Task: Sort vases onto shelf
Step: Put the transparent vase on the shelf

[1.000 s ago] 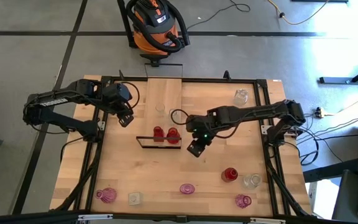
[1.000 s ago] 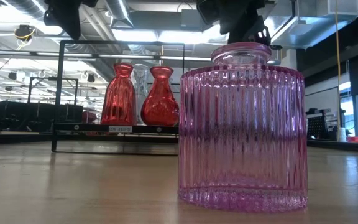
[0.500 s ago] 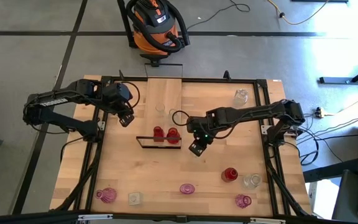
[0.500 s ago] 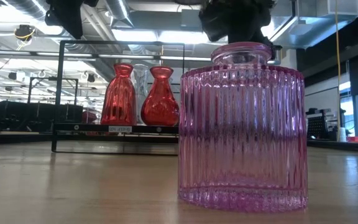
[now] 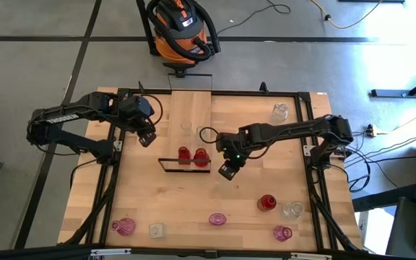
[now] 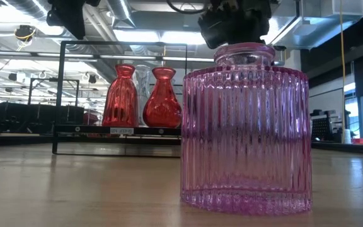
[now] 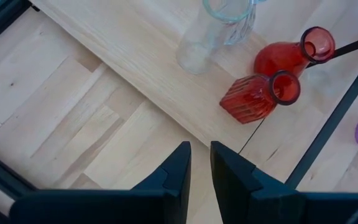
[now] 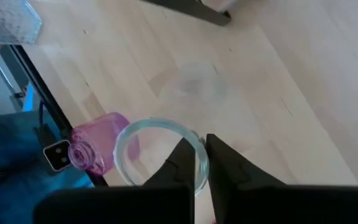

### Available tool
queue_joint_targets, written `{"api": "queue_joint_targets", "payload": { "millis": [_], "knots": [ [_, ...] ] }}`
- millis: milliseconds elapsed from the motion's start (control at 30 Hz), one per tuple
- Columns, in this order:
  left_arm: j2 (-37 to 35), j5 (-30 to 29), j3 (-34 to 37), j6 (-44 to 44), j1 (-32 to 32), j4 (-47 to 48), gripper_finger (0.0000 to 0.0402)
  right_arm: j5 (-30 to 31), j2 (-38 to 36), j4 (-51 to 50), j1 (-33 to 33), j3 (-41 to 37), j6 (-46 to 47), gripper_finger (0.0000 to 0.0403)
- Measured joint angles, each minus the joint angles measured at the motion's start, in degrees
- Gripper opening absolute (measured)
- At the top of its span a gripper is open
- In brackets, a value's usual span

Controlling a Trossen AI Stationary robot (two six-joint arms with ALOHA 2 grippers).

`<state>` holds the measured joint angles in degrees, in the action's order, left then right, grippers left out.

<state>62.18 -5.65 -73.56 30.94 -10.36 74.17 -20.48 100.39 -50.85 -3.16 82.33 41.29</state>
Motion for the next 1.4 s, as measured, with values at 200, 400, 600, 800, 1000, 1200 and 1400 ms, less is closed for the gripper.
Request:
{"api": "queue_joint_targets", "payload": {
  "millis": [200,400,600,800,1000,1200,1400],
  "knots": [
    [0.01,0.29,0.00,-0.03,-0.01,-0.26,0.0055,-0.10,-0.37,-6.21,1.61,7.04,-2.76,0.0003],
    [-0.01,1.20,0.00,-1.57,0.08,-1.99,0.0055,2.60,-0.40,-16.56,4.65,20.05,-5.90,0.0002],
    [0.01,9.97,0.00,-10.87,2.64,-14.22,0.0055,7.13,-0.56,-27.19,7.64,33.38,-7.63,0.0001],
    [0.02,11.08,-0.02,-13.64,5.24,-22.70,0.0055,10.50,-0.60,-33.78,9.37,39.46,-8.67,0.0001],
    [2.62,11.50,-0.02,-20.42,7.22,-33.54,0.0055,10.91,-0.40,-33.29,9.60,39.95,-9.11,0.0000],
    [7.25,10.95,-0.02,-25.11,8.13,-41.40,0.0106,11.08,-0.28,-32.71,9.62,39.95,-9.64,0.0000],
    [12.33,7.32,-0.02,-26.61,7.44,-49.71,0.0218,10.99,-0.28,-28.95,9.60,39.95,-8.80,0.0000]
  ]
}}
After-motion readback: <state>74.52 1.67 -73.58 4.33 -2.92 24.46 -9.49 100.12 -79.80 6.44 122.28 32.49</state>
